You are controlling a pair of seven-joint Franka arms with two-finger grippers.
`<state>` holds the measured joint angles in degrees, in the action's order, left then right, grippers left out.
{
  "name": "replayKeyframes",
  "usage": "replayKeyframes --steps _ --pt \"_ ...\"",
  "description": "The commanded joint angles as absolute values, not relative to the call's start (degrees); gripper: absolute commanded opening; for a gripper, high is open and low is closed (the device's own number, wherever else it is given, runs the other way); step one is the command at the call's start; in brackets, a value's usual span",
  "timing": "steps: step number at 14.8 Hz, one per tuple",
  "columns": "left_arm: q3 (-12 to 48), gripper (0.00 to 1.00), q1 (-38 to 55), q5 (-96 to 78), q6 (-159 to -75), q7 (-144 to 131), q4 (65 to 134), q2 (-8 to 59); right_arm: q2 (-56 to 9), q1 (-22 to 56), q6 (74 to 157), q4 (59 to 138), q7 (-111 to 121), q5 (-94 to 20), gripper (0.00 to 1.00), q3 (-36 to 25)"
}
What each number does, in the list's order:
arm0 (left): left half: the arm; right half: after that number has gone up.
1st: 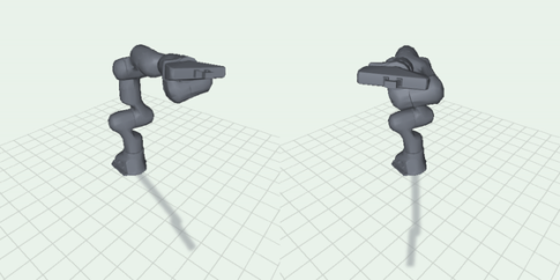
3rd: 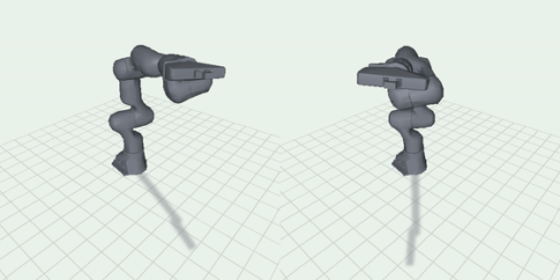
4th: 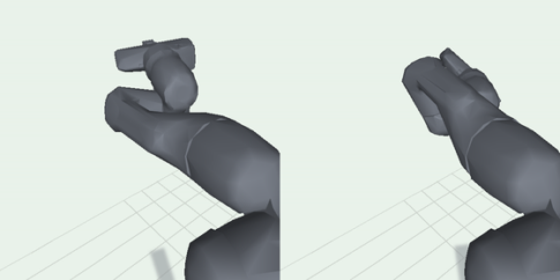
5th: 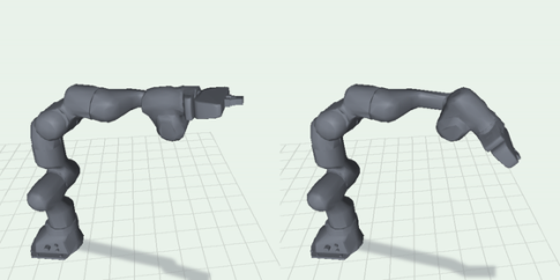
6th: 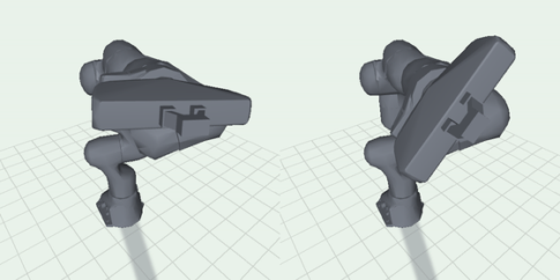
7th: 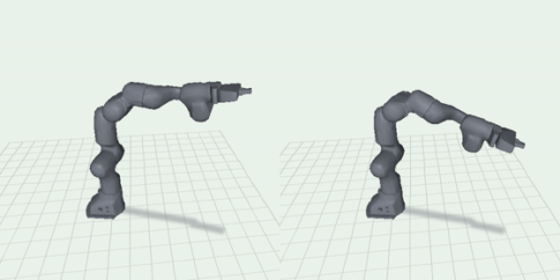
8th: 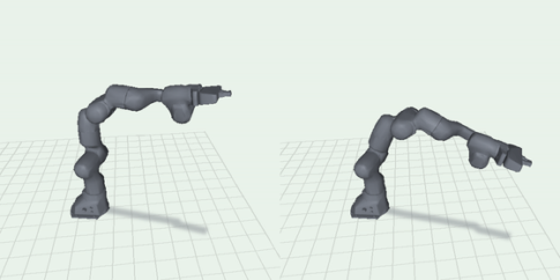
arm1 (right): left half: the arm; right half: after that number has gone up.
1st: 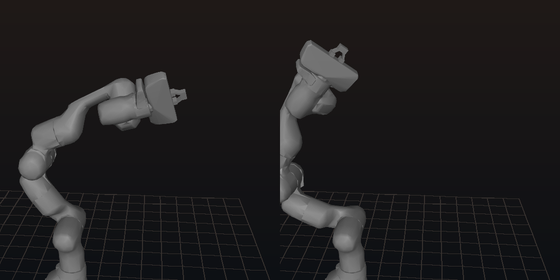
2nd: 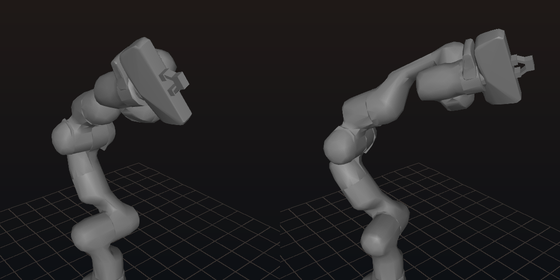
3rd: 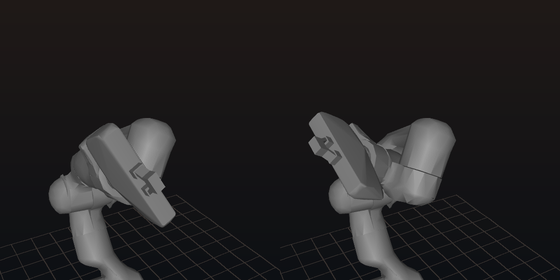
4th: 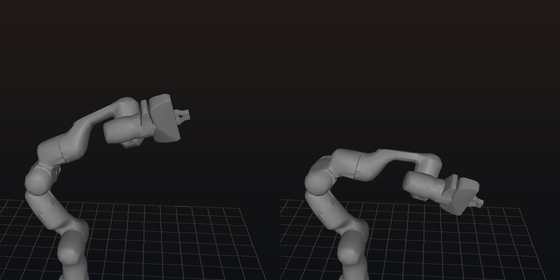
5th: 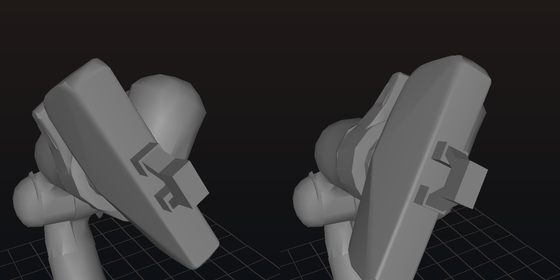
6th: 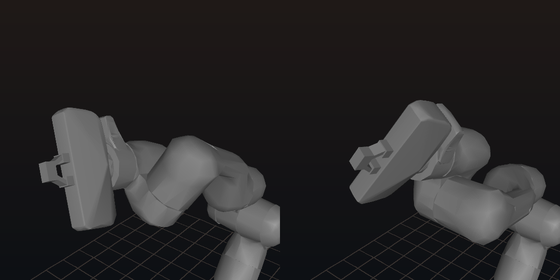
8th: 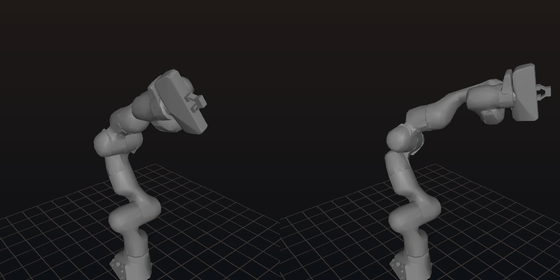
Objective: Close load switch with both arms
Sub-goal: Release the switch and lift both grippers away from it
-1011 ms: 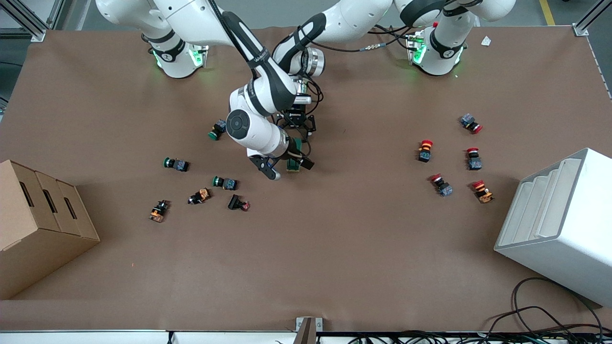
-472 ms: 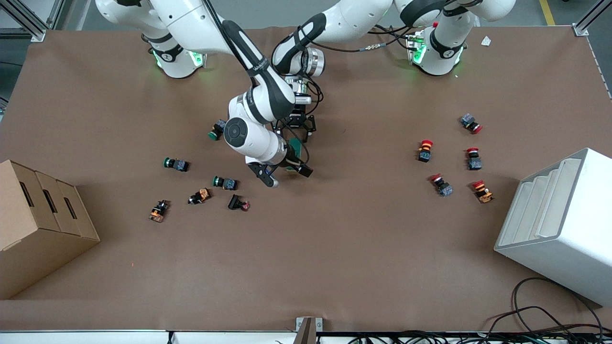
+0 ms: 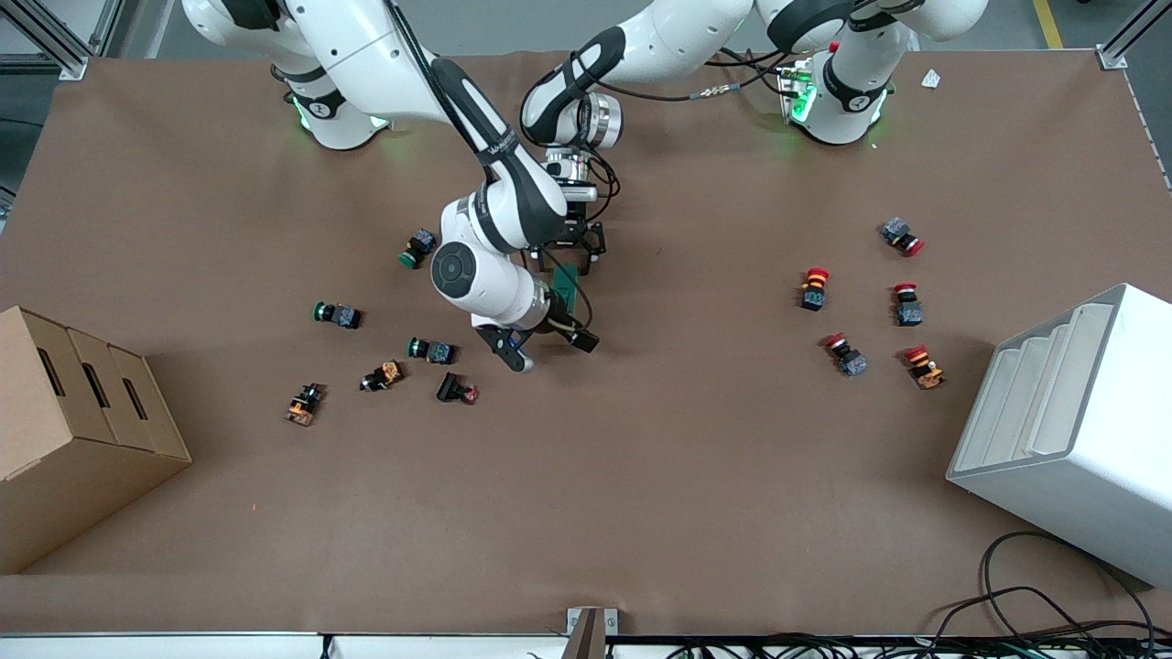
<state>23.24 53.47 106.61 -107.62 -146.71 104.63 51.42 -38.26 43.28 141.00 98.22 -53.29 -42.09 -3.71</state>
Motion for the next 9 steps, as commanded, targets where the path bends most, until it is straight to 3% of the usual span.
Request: replayKeyframes --steps 1,6,9 --pt "23.3 0.99 52.6 107.1 -108.0 -146.7 103.9 52.1 -41.6 42.1 141.9 94.9 -52.0 -41.6 1.00 -3.6" --pt "23.6 0.98 52.5 106.3 -108.0 -145.6 104.1 50.7 -41.7 41.0 141.0 93.6 -51.6 -40.4 1.00 -4.7" --pt "24.0 0.99 52.4 102.9 -108.0 -143.5 103.5 49.4 -39.3 38.1 130.9 91.8 -49.3 -34.6 1.00 -7.1"
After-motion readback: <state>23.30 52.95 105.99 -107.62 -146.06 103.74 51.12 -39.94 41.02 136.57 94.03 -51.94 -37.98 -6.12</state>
